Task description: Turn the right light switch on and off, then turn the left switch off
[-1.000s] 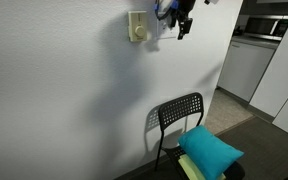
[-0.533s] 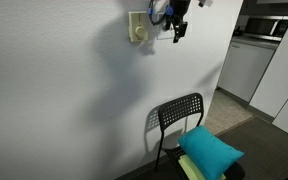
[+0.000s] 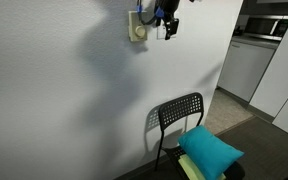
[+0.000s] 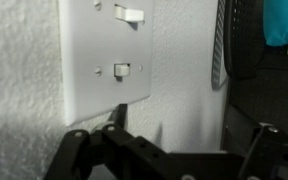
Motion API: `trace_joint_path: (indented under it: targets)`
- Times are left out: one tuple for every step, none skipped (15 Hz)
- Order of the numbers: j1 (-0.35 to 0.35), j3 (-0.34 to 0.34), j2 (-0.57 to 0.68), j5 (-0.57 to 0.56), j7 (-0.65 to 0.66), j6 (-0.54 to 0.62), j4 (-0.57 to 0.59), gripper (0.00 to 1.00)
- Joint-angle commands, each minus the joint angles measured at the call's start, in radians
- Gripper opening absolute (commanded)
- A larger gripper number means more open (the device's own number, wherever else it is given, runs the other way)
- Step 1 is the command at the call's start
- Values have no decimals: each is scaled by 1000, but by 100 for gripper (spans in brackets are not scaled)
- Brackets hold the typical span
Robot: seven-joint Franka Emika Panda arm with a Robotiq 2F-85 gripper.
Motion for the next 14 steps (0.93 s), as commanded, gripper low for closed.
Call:
trace_joint_path:
  targets:
    - [10, -10, 26, -27, -19, -33, 67, 100]
    - [7, -12, 26, -24, -20, -38, 71, 100]
    - [4, -12, 28, -20, -18, -41, 74, 100]
    - [1, -14, 30, -16, -17, -48, 75, 100]
    - [-1, -15, 31, -13, -18, -55, 76, 100]
    - [-2, -17, 30, -13, -17, -59, 76, 100]
    - [-2, -19, 29, -15, -13, -60, 74, 100]
    - [-2, -21, 27, -17, -12, -62, 74, 100]
    - [-3, -22, 24, -17, -10, -62, 72, 100]
    - [-3, -23, 20, -17, -8, -63, 71, 100]
    - [-4, -24, 19, -18, -6, -65, 70, 100]
    - [-4, -26, 16, -18, -4, -70, 69, 100]
    - [-6, -28, 13, -18, 0, -76, 67, 100]
    - [-8, -30, 11, -16, 4, -79, 65, 100]
